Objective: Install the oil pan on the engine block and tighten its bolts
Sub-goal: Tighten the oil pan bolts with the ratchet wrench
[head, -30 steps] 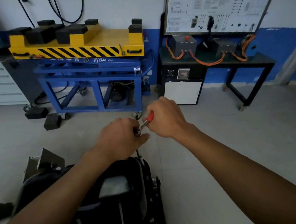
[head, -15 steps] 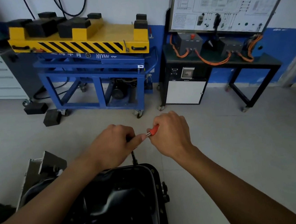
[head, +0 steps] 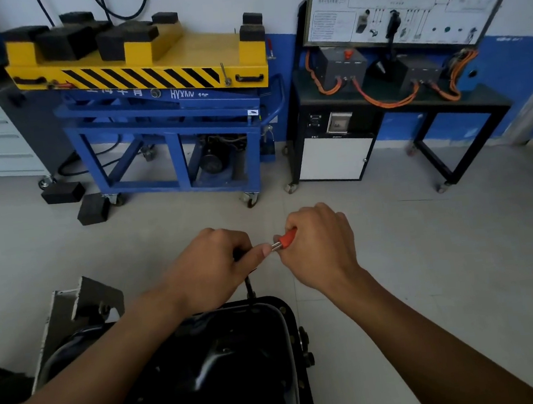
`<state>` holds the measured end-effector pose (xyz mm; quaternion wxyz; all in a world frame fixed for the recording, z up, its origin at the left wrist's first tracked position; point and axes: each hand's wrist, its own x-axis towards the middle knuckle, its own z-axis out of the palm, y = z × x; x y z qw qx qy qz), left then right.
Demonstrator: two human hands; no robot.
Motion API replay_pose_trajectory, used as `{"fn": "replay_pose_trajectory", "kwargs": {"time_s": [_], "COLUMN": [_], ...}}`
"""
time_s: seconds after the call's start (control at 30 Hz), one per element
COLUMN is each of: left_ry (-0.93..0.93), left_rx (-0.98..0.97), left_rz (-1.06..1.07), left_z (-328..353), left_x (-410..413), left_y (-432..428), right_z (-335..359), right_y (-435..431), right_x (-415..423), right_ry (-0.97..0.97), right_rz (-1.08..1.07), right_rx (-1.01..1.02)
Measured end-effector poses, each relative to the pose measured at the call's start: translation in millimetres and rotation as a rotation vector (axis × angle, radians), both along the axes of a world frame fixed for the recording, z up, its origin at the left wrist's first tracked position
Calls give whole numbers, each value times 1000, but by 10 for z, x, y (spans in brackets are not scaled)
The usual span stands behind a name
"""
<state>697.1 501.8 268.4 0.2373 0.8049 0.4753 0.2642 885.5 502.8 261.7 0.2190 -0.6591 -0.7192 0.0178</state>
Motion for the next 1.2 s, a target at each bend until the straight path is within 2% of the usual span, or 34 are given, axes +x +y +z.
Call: {"fn": "replay_pose_trajectory", "kwargs": {"time_s": [0.23, 0.4, 0.6, 0.7, 0.87, 1.07, 1.2], "left_ry": [0, 83, 227, 376, 559, 476, 408], "left_rx": [2, 35, 197, 263, 143, 101, 107], "left_rz": [-38, -50, 137, 230, 316, 301, 235], "left_z": [-24, -76, -211, -213, -225, -212, -223], "left_x": [86, 152, 309, 399, 511, 501, 438], "left_y": [-23, -157, -318, -358, -239, -193, -222], "right_z": [-90, -89, 81, 26, -81, -61, -38], "right_y": [-24, 15, 217, 183, -18, -236, -365], "right_x": [77, 94, 25, 30, 197, 188, 170], "right_ry": [43, 24, -51, -150, -147, -99, -150], "right_rz": [9, 90, 305, 262, 118, -2, -35], "right_rx": [1, 52, 33, -1, -26, -79, -113]}}
